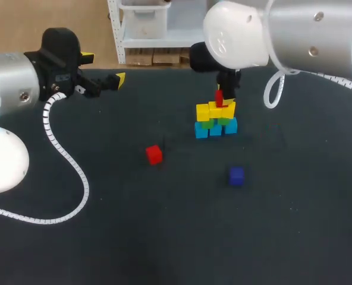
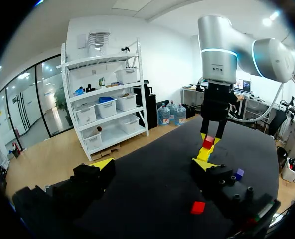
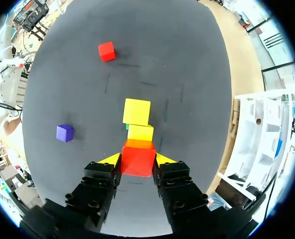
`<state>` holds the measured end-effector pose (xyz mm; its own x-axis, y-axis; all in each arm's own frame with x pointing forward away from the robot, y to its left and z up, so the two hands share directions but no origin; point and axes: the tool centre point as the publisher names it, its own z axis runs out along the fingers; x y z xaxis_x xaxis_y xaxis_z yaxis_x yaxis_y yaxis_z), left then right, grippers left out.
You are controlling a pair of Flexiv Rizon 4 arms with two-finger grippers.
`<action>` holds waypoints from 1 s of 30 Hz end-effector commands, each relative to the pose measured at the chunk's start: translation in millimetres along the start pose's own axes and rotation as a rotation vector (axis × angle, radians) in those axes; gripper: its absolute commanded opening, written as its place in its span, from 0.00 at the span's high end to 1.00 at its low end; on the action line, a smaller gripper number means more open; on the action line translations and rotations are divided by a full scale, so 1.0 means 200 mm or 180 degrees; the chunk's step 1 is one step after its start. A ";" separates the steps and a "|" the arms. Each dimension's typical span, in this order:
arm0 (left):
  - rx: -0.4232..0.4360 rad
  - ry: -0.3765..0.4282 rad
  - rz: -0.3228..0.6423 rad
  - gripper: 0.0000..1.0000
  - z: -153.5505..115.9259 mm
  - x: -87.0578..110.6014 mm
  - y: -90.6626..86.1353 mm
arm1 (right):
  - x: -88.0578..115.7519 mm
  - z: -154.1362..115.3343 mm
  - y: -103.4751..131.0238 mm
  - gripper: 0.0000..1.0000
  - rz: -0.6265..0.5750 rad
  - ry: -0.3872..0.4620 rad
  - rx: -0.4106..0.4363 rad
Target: Place the blue cubes, place green cubes on the blue cubes, place the yellow cubes on the green cubes, then place the red cubes on the yellow cubes, and place purple cube on the red cubes.
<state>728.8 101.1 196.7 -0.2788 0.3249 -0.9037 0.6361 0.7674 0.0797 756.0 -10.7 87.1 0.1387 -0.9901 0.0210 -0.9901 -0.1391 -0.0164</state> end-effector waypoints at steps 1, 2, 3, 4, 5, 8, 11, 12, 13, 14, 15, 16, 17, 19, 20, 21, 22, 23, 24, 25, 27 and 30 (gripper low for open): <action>0.0028 -0.0025 0.0005 0.00 0.00 0.01 0.01 | 0.01 0.01 0.01 1.00 0.0010 -0.0009 0.0008; 0.0028 -0.0025 0.0005 0.00 0.00 0.01 0.01 | 0.01 0.01 0.01 1.00 0.0016 -0.0008 0.0007; 0.0028 -0.0025 0.0005 0.00 0.00 0.01 0.01 | 0.01 0.01 0.00 1.00 0.0022 -0.0008 0.0007; 0.0028 -0.0025 0.0005 0.00 0.00 0.01 0.01 | 0.01 0.01 0.00 1.00 0.0026 -0.0006 0.0008; 0.0028 -0.0025 0.0005 0.00 0.00 0.01 0.01 | 0.01 0.01 0.00 1.00 0.0027 -0.0005 0.0009; 0.0028 -0.0025 0.0005 0.00 0.00 0.01 0.01 | 0.01 0.01 0.00 1.00 0.0029 -0.0003 0.0016; 0.0028 -0.0025 0.0005 0.00 0.00 0.01 0.01 | 0.01 0.01 0.00 1.00 0.0033 -0.0003 0.0017; 0.0028 -0.0025 0.0005 0.00 0.00 0.01 0.01 | 0.01 0.01 0.00 1.00 0.0034 -0.0002 0.0017; 0.0028 -0.0025 0.0005 0.00 0.00 0.01 0.01 | 0.01 0.01 0.00 1.00 0.0035 -0.0001 0.0016; 0.0028 -0.0025 0.0005 0.00 0.00 0.01 0.01 | 0.01 0.01 0.00 1.00 0.0037 0.0000 0.0014; 0.0028 -0.0025 0.0005 0.00 0.00 0.01 0.01 | 0.01 0.01 0.00 1.00 0.0038 0.0001 0.0015; 0.0028 -0.0025 0.0005 0.00 0.00 0.01 0.01 | 0.01 0.01 0.00 1.00 0.0039 0.0002 0.0014; 0.0028 -0.0025 0.0005 0.00 0.00 0.01 0.01 | 0.01 0.01 0.00 1.00 0.0039 0.0004 0.0014; 0.0028 -0.0025 0.0005 0.00 0.00 0.01 0.01 | 0.01 0.01 0.00 0.98 0.0040 0.0003 0.0013; 0.0028 -0.0025 0.0005 0.00 0.00 0.01 0.01 | 0.01 0.01 0.00 0.94 0.0040 0.0001 0.0012; 0.0028 -0.0025 0.0005 0.00 0.00 0.01 0.01 | 0.01 0.01 0.00 0.91 0.0040 0.0001 0.0012; 0.0028 -0.0025 0.0005 0.00 0.00 0.01 0.01 | 0.01 0.02 0.00 0.89 0.0041 0.0002 0.0011; 0.0028 -0.0025 0.0005 0.00 0.00 0.01 0.01 | 0.01 0.02 0.00 0.87 0.0041 0.0002 0.0010; 0.0028 -0.0025 0.0005 0.00 0.00 0.01 0.01 | 0.01 0.02 0.00 0.85 0.0042 0.0002 0.0009; 0.0028 -0.0025 0.0005 0.00 0.00 0.01 0.01 | 0.01 0.02 0.00 0.80 0.0044 0.0003 0.0010; 0.0028 -0.0025 0.0005 0.00 0.00 0.01 0.01 | 0.01 0.02 0.00 0.75 0.0042 0.0004 0.0010; 0.0028 -0.0025 0.0005 0.00 0.00 0.01 0.01 | 0.00 0.02 -0.01 0.72 0.0034 0.0006 0.0012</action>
<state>728.8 101.1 196.7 -0.2788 0.3249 -0.9037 0.6361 0.7674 0.0797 757.3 -11.7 84.1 0.1277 -0.9915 0.0233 -0.9916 -0.1282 -0.0191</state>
